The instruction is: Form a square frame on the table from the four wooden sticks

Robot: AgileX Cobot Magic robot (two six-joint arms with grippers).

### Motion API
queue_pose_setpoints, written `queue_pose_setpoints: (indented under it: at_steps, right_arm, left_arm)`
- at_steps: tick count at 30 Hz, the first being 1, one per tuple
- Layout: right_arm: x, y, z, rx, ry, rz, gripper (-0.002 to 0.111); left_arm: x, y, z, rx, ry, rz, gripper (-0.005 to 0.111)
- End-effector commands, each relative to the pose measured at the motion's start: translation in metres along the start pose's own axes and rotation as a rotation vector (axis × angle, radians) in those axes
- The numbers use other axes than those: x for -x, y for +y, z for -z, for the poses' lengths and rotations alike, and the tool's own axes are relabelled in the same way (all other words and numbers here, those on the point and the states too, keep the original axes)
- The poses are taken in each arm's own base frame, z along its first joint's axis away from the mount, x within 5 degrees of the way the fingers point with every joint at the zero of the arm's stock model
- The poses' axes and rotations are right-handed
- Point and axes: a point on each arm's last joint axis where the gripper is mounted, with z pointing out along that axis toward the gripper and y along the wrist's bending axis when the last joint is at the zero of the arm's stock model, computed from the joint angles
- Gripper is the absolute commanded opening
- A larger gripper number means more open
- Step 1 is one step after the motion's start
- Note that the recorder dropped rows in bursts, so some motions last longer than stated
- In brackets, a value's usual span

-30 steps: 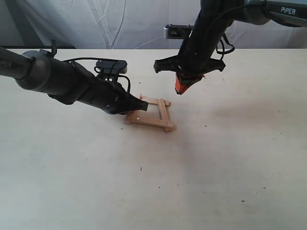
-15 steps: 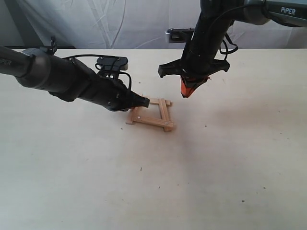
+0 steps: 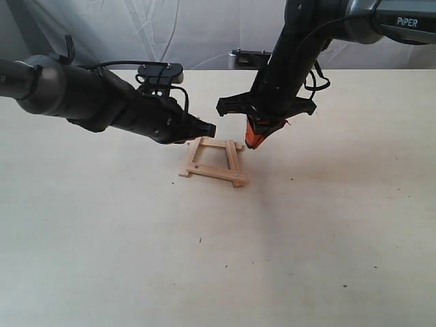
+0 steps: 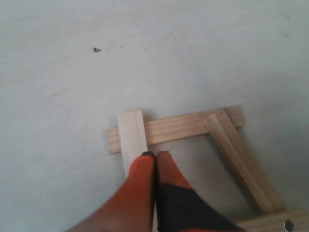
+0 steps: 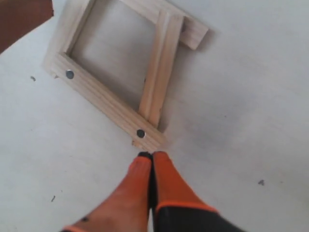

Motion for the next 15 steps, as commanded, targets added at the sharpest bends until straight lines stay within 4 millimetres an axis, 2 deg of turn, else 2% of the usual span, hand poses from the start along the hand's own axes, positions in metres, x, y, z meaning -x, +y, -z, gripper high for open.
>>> queue_pose_setpoints:
  at_steps: [1, 7, 10, 15]
  right_arm:
    - [0.002, 0.010, 0.002, 0.001, -0.048, 0.111, 0.001]
    - [0.008, 0.028, -0.003, -0.011, -0.137, 0.151, 0.000]
    - [0.008, 0.032, -0.005, -0.011, -0.134, 0.158, 0.000]
    - [0.007, 0.031, -0.012, -0.014, -0.115, 0.141, 0.000]
  left_arm:
    - [0.008, 0.006, 0.009, -0.023, -0.008, 0.031, 0.000]
    - [0.009, 0.035, 0.018, -0.056, 0.034, 0.194, 0.000]
    - [0.009, 0.041, 0.020, -0.071, 0.050, 0.204, 0.000]
    - [0.004, 0.038, 0.014, -0.076, 0.070, 0.218, 0.001]
